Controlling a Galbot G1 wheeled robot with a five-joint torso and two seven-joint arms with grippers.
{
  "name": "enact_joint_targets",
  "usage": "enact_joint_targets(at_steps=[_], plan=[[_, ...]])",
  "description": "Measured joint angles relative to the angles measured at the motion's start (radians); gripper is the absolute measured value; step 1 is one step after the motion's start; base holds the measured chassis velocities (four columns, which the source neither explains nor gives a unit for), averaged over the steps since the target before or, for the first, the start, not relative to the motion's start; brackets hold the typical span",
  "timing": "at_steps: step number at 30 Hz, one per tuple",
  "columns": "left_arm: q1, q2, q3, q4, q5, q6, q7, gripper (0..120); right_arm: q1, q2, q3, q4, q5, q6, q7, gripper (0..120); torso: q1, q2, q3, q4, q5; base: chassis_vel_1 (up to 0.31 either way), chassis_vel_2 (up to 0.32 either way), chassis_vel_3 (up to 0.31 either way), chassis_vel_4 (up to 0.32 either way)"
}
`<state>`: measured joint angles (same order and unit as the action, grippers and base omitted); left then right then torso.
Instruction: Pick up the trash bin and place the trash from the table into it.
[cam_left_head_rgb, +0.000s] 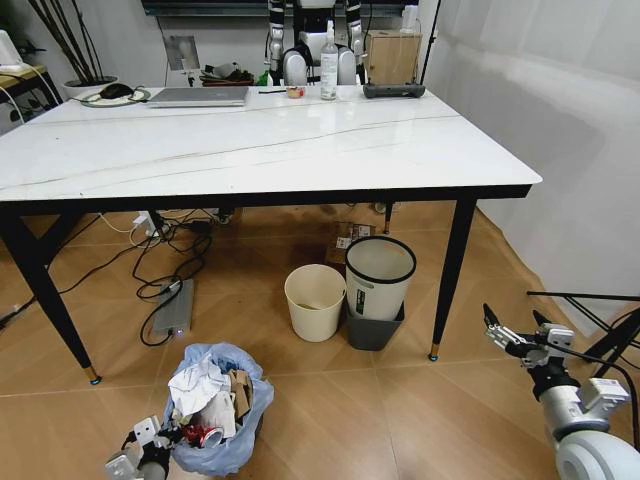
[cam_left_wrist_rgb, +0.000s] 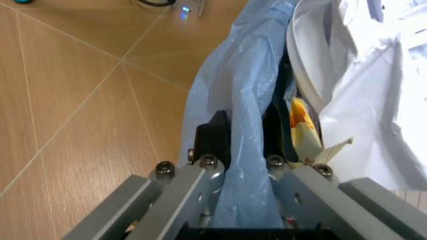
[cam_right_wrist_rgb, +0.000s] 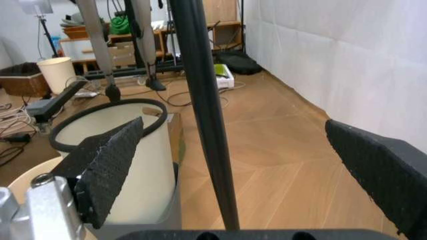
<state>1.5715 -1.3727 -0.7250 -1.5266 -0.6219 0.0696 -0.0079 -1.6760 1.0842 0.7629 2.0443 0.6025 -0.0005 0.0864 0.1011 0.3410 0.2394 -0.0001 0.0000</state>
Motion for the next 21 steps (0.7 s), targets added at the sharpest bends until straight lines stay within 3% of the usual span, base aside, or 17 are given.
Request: enact_joint_targets(at_steps=[8, 21], plan=[[-0.003, 0.0, -0.001, 0.014, 0.0, -0.002, 0.002, 3, 0.0, 0.0, 0.0, 0.0, 0.0, 0.0, 0.0, 100, 0.0, 0.001, 0.001, 0.0, 0.0, 0.0, 0.0, 0.0, 0.0], [-0.007, -0.001, -0.003, 0.024, -0.003, -0.006, 0.004, 16, 0.0, 0.0, 0.0, 0.0, 0.0, 0.0, 0.0, 100, 0.001, 0.003, 0.002, 0.0001, 0.0, 0.0, 0.0, 0.0, 0.0]])
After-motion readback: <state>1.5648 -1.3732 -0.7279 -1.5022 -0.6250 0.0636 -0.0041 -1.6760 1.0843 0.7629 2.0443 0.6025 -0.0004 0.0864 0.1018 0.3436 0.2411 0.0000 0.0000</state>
